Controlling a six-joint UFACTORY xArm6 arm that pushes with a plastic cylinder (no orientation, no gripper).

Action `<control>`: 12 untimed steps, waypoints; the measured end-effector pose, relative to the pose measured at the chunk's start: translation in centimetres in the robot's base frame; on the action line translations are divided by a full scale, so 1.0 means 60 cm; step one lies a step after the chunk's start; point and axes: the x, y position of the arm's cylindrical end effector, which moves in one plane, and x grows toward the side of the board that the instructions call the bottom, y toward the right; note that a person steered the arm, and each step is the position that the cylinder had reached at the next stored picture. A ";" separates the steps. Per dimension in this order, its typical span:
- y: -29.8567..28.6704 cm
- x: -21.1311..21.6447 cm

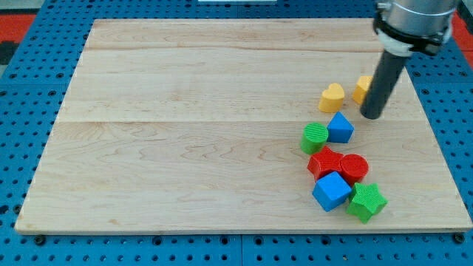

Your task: Separate the yellow blocks from the group of blocks

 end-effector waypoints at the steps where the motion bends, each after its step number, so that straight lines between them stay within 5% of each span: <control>1: 0.071 -0.017; 2: 0.068 -0.137; 3: 0.037 -0.174; 5: -0.037 -0.175; 12: 0.019 -0.069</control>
